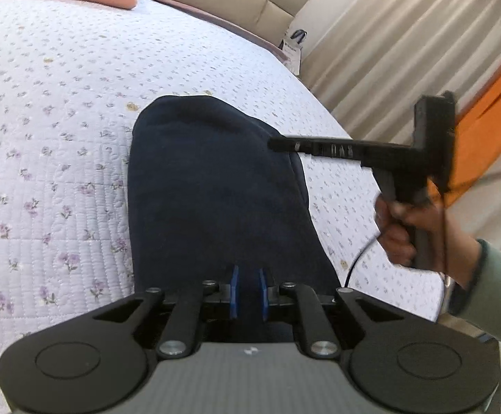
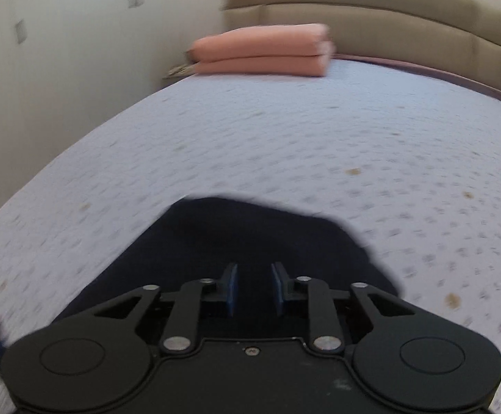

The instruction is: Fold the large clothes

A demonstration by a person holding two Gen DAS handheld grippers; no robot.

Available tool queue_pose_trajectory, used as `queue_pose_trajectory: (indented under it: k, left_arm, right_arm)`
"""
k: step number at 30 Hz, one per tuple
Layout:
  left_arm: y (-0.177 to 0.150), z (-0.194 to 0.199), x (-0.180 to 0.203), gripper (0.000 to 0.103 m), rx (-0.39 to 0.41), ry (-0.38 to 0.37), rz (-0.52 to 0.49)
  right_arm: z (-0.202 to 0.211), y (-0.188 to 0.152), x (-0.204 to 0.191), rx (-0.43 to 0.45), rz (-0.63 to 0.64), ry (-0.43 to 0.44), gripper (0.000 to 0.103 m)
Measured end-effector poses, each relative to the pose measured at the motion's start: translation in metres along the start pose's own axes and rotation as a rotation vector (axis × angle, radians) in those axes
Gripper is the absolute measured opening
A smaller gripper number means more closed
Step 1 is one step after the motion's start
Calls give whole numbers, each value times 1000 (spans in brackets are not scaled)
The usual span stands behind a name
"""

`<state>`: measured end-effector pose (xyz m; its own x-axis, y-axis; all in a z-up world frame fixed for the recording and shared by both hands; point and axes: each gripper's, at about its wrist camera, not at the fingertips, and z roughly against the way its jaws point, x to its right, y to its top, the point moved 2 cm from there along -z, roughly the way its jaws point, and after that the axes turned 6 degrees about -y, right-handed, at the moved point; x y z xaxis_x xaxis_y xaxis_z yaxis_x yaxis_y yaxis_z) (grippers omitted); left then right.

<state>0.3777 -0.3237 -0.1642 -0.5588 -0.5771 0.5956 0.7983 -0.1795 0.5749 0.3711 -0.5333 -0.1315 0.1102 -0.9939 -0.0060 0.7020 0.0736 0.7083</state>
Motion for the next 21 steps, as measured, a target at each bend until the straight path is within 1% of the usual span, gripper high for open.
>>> queue_pose_trajectory:
  k: [2, 3, 4, 6, 7, 8, 9, 10, 11, 12, 14, 15, 17, 18, 19, 20, 21]
  left_arm:
    - [-2, -6, -5, 13, -3, 13, 11]
    - [-4, -7, -8, 12, -2, -1, 30]
    - [-6, -5, -15, 9, 4, -27, 72]
    - [-14, 5, -25, 5, 16, -46, 141]
    - [-19, 11, -28, 4, 17, -54, 161]
    - [-23, 19, -30, 4, 14, -64, 194]
    - [-25, 27, -30, 4, 15, -66, 219]
    - [-25, 33, -27, 6, 20, -60, 219]
    - [-22, 38, -23, 8, 27, -43, 199]
    - [-19, 40, -19, 10, 31, -29, 172]
    - [-12, 36, -13, 10, 37, -35, 147]
    - [-10, 30, -13, 10, 36, -42, 145]
    - [-9, 18, -13, 9, 22, -40, 144]
    - [-11, 13, -14, 9, 26, -38, 145]
    - [-13, 9, -16, 9, 37, -37, 158]
    - [-15, 7, -20, 9, 47, -45, 177]
    - [-16, 8, -22, 8, 57, -56, 200]
  right_arm:
    - [-14, -20, -11, -82, 27, -11, 18]
    - [-23, -34, -6, -112, 6, -34, 7]
    - [-27, -45, 7, -115, -55, -20, 0]
    - [-18, -53, 35, -122, -203, 10, 0]
    - [-10, -55, 44, -129, -249, 11, 0]
    - [-2, -58, 47, -135, -251, -14, 0]
    - [4, -59, 45, -145, -221, -44, 0]
    - [8, -56, 40, -160, -178, -81, 0]
    - [13, -48, 35, -156, -141, -109, 0]
    - [17, -36, 31, -124, -122, -103, 6]
    - [16, -10, 23, -36, -100, -78, 7]
    - [9, 7, 17, 9, -93, -51, 7]
    - [-12, 27, 6, 56, -65, -12, 7]
    - [-31, 33, 1, 51, -43, -9, 7]
    - [-55, 35, -1, 12, -16, -29, 8]
    - [-79, 33, 2, -33, 12, -69, 9]
    - [-96, 31, 12, -60, 5, -133, 9]
